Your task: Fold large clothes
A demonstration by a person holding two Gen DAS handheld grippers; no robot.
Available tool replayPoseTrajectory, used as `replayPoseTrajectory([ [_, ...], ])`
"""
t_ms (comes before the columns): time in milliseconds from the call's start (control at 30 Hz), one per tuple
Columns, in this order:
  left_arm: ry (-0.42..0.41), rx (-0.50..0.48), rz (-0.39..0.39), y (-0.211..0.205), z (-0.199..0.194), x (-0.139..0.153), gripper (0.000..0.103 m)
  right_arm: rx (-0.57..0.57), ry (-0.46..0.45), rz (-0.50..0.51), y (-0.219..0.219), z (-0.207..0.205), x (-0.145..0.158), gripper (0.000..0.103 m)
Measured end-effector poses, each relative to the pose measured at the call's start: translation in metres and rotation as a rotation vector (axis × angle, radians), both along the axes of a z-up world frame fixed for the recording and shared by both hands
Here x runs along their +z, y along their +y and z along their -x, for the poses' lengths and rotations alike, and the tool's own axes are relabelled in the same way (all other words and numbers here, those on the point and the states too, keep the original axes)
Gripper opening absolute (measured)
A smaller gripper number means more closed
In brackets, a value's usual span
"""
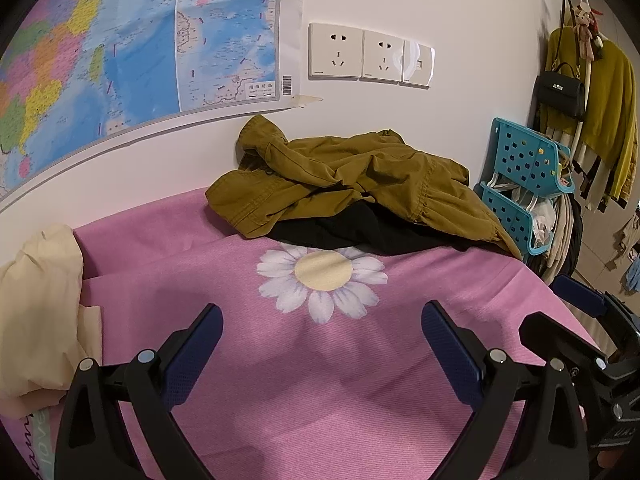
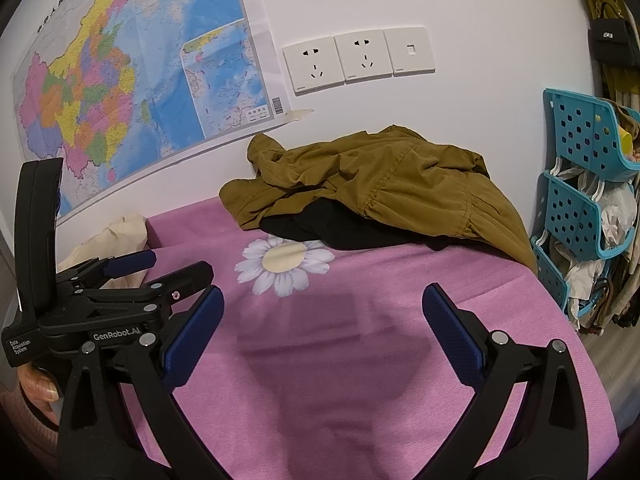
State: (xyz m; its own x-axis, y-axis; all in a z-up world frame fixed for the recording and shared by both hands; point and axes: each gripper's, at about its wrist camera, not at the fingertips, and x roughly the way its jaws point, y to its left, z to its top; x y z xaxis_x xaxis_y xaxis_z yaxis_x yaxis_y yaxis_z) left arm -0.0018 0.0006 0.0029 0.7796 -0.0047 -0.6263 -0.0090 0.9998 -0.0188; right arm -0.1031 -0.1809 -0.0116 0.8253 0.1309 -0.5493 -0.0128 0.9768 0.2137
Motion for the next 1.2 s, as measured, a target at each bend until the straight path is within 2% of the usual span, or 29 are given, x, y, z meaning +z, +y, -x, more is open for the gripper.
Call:
replayPoseTrajectory([
  [1200, 0.002, -0.003, 0.015, 0.0005, 0.0039, -0.0017, 0.096, 0.003, 0.002, -0.001, 0.0021, -0.0009, -0.0011, 0.098],
])
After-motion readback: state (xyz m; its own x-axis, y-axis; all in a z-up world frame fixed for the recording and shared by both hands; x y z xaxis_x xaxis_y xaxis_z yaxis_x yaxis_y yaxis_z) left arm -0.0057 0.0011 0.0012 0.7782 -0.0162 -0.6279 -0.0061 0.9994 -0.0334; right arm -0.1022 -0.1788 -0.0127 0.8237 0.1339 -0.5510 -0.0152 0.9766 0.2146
